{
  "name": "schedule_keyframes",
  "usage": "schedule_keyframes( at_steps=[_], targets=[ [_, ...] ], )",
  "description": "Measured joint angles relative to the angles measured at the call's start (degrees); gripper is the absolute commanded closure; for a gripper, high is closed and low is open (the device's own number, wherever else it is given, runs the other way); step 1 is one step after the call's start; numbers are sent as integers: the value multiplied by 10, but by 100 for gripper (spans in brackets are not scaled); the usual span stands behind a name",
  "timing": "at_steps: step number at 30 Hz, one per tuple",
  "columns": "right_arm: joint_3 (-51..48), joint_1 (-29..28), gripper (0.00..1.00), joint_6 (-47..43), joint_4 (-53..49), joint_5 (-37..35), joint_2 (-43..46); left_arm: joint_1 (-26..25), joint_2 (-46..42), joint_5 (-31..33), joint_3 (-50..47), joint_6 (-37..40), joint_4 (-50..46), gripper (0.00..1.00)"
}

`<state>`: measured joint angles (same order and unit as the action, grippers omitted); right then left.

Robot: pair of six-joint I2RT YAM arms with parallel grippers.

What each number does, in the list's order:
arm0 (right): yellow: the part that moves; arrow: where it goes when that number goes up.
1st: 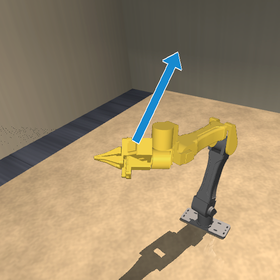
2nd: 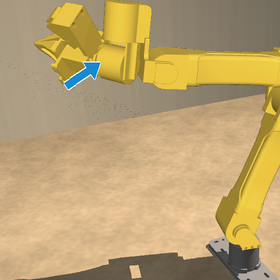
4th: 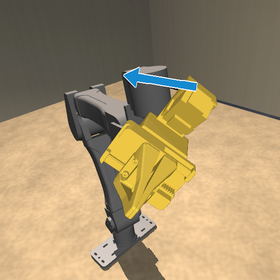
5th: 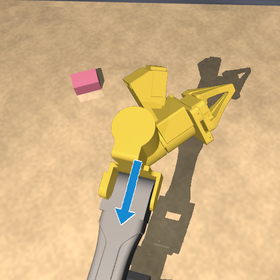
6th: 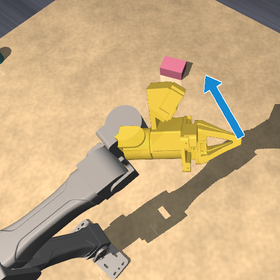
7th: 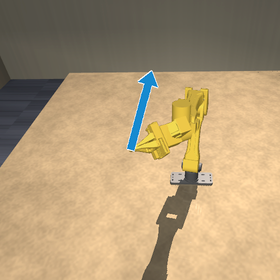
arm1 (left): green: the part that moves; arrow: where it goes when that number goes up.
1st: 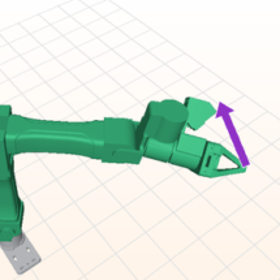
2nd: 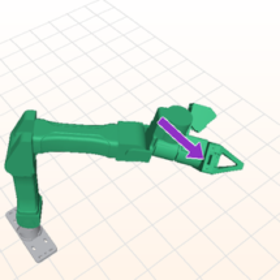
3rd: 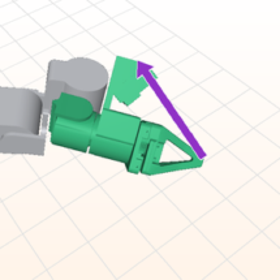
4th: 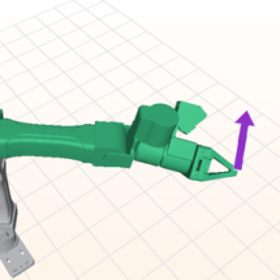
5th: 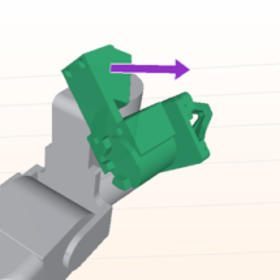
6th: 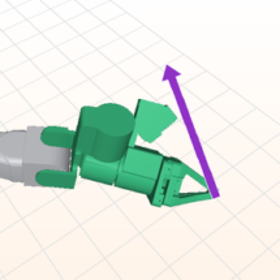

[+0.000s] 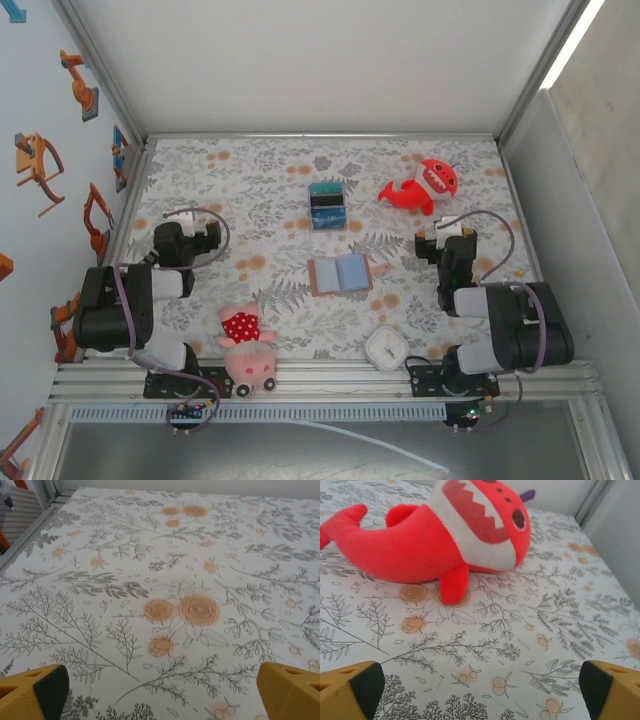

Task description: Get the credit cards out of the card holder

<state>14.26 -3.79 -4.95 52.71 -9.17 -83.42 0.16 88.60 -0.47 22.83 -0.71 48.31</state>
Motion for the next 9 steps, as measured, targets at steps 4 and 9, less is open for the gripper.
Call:
schedule_keyframes(
  at_steps=[4, 9],
  targets=[
    [-1, 31, 1, 27, 58, 30, -53, -2, 0, -2, 1, -2, -3, 3],
    [0, 31, 1, 40, 83, 51, -55, -3, 0, -1, 1, -2, -4, 3]
  ],
)
